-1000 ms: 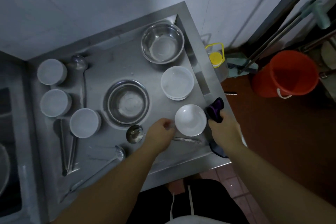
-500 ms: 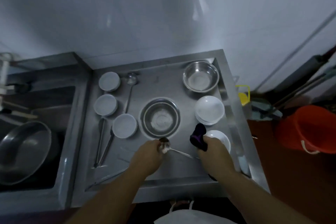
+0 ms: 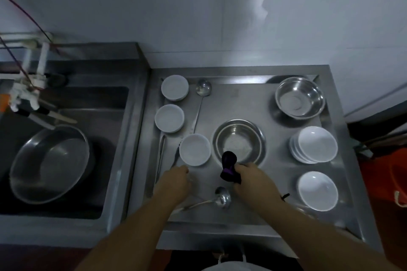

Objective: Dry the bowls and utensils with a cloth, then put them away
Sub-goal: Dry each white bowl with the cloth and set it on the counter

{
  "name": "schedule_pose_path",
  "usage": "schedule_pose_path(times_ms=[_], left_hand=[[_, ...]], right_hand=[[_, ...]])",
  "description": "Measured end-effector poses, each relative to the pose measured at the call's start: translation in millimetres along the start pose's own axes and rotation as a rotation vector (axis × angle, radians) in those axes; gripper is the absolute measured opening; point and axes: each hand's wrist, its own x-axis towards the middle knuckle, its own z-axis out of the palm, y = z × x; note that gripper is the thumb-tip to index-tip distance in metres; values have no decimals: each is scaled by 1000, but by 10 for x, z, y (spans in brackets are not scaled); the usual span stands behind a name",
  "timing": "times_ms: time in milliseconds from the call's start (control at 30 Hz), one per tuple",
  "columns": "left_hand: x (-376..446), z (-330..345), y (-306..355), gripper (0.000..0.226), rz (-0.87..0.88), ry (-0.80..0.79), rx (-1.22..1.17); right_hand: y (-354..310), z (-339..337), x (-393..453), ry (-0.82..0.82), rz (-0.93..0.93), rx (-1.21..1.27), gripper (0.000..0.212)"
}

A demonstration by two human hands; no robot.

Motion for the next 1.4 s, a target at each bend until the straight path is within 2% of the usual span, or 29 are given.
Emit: schedule_pose_path(times_ms=[133,300,533,667,800,900,967,1033,1200,1300,1400], left_hand=[[318,-108,-271,31,11,-51,-65],[718,-87,-420,35,-66,-103,-407],[1118,63,-349,31,-366,-173,-938],[1124,125,-273,30,-402,-142,-1015],[1041,134,-248,31,-399,-115,-993],[916,138,-243,32,-420,-108,-1053],[821,130,-241,34,-462,-128,-1184],[716,113,-252,34,-444,-153,-1257],[373,-8,-224,34,-346,-139,-1360],[84,-194,-117,32,-268,-99,-1475],[-256,-422,41,27,-104,-112,-1540]], right_hand=[[-391,181,260,0,22,-86,25],[-731,419,537,-16,51,-151,23],[-920,580,578,-14,122,-154,28],[-924,587,519,6,183,-83,31],[-871,565,453,33,237,-29,33],[-826,498,401,43,286,35,24],[-818,426,364,60,304,104,11],[-821,333,310,104,304,191,4],[-852,31,186,177,211,390,15],[-887,-185,89,207,107,492,14],[-963,-445,-84,246,-52,528,20]])
